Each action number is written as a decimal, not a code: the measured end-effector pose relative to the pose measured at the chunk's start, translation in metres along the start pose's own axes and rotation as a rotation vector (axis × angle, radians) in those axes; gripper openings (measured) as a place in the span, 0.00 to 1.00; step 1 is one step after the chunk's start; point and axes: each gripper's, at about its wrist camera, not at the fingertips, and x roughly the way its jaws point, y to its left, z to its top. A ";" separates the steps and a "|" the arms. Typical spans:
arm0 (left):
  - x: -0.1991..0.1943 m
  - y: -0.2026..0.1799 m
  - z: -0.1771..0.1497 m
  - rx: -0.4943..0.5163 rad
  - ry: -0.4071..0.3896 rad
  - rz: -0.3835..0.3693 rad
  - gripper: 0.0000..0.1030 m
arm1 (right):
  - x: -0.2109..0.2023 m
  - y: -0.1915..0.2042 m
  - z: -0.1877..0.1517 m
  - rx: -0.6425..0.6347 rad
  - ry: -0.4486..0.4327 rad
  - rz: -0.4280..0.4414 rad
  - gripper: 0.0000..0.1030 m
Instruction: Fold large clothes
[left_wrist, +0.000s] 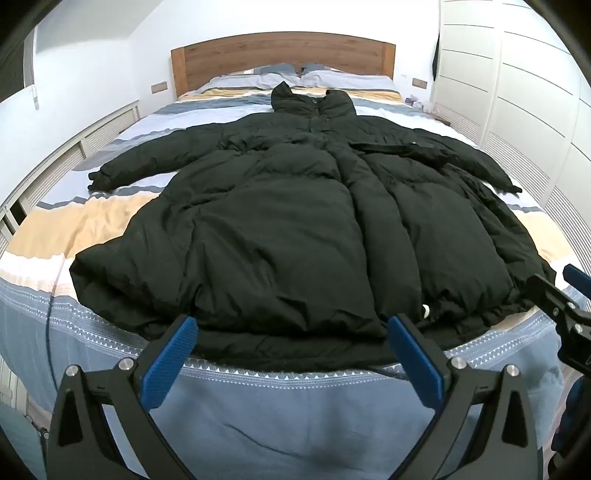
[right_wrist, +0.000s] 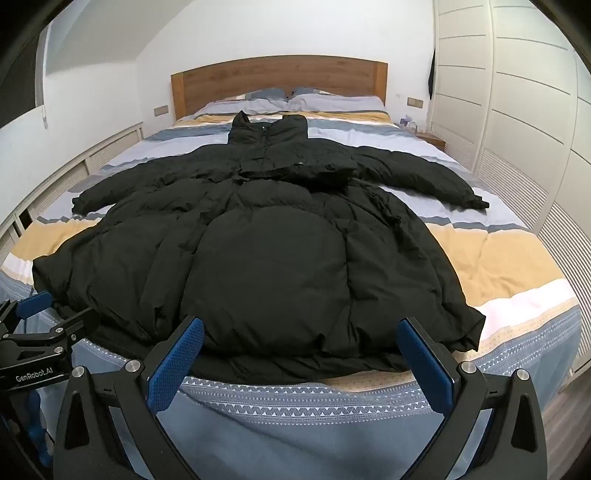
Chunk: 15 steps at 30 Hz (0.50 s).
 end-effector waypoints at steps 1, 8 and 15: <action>-0.002 0.003 0.001 0.001 0.001 -0.003 1.00 | 0.000 0.000 0.000 -0.001 0.000 0.000 0.99; 0.000 0.006 0.001 -0.005 0.008 -0.002 1.00 | 0.000 0.000 0.000 0.001 0.000 0.000 0.99; 0.001 0.005 0.000 0.003 0.016 -0.015 1.00 | 0.001 0.000 0.000 -0.002 0.001 0.000 0.99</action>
